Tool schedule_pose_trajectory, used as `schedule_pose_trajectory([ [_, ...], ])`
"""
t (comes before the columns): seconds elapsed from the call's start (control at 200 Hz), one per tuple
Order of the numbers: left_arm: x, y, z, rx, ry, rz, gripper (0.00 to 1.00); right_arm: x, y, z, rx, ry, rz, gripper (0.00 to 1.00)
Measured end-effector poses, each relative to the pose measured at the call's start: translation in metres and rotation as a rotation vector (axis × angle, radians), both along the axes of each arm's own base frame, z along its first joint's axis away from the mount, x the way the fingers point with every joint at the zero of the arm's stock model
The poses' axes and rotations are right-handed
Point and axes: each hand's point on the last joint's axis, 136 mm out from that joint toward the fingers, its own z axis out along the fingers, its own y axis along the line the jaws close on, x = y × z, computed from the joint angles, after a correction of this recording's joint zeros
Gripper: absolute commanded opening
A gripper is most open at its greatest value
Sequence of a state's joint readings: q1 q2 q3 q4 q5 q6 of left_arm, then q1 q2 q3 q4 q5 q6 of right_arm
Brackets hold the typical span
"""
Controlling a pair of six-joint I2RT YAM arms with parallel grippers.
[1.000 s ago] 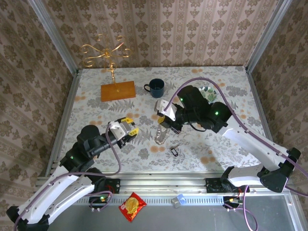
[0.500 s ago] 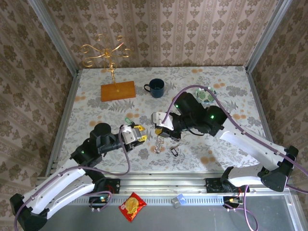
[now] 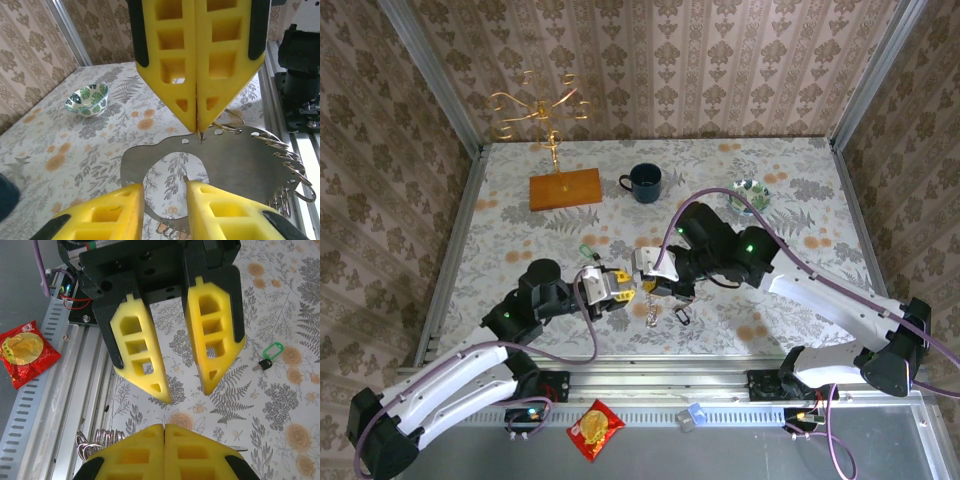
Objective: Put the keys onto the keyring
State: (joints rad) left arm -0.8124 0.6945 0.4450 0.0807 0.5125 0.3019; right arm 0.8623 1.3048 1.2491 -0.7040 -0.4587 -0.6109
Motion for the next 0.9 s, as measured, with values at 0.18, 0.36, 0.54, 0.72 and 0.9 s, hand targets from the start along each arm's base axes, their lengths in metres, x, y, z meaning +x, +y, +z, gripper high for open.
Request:
schedule_pose_trajectory([
  [0.18, -0.001, -0.006, -0.007, -0.001, 0.035, -0.031, 0.27, -0.001, 0.003, -0.004, 0.006, 0.012, 0.011, 0.0],
  [0.36, 0.0, -0.013, -0.009, -0.011, 0.05, -0.05, 0.23, -0.002, 0.006, -0.01, 0.018, 0.023, 0.022, 0.0],
  [0.54, 0.0, -0.016, -0.015, 0.0, 0.072, -0.062, 0.22, -0.003, 0.008, -0.017, 0.017, 0.032, 0.026, 0.0],
  [0.72, -0.002, -0.016, -0.018, 0.006, 0.08, -0.069, 0.24, -0.003, 0.008, -0.019, 0.012, 0.027, 0.025, 0.0],
  [0.9, -0.004, -0.013, -0.018, 0.01, 0.081, -0.072, 0.26, 0.001, 0.003, -0.022, -0.011, -0.012, 0.01, 0.0],
])
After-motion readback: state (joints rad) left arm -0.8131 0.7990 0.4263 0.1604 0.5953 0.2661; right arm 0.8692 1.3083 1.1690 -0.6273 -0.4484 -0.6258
